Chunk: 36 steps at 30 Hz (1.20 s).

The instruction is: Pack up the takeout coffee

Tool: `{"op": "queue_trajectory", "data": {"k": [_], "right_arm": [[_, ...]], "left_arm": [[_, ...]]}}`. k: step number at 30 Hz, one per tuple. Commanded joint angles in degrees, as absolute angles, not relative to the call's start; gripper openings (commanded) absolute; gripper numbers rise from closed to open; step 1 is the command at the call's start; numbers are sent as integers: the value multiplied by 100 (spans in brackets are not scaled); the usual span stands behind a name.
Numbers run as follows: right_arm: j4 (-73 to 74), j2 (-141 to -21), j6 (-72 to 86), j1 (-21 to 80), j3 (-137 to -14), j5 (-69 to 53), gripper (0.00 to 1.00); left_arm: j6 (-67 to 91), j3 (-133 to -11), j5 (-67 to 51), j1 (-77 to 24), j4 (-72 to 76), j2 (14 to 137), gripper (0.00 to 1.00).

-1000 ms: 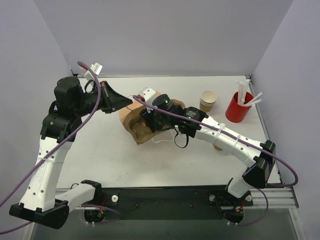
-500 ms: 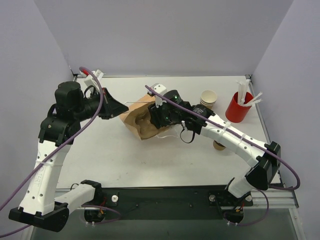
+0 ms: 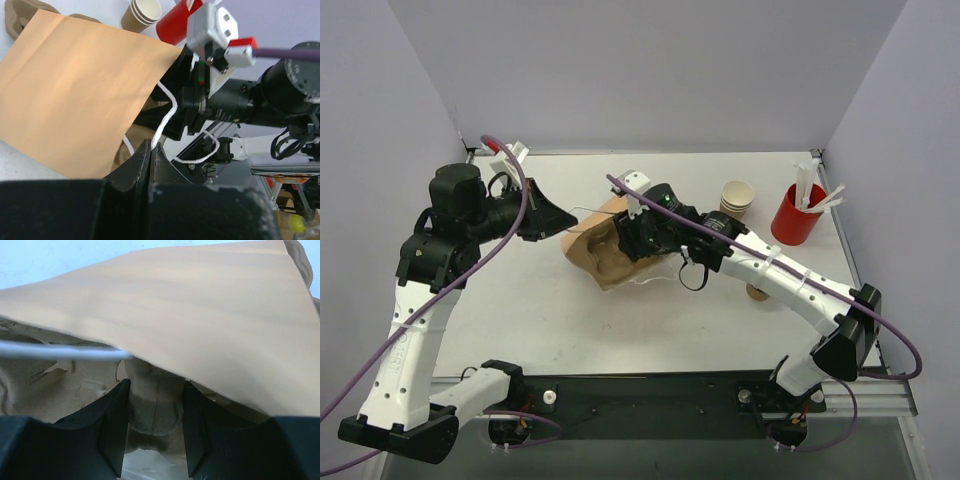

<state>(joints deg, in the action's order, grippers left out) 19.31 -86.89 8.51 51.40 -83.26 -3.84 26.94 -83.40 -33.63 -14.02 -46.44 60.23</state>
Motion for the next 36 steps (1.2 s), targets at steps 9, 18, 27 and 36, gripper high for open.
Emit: {"op": "queue_trajectory", "data": {"k": [9, 18, 27, 36], "right_arm": [[2452, -9245, 756, 5765, -8912, 1247, 24], [2873, -9255, 642, 5968, -9167, 800, 23], [3841, -9553, 510, 6091, -9334, 685, 23], [3832, -10528, 641, 5994, -10230, 1108, 22]], "left_arm": [[4912, -8139, -3657, -1336, -3480, 5695, 0], [5168, -7498, -2945, -1240, -3585, 5493, 0], [5712, -7277, -2742, -1002, -3981, 5335, 0], [5765, -7523, -2646, -993, -4034, 5510, 0]]}}
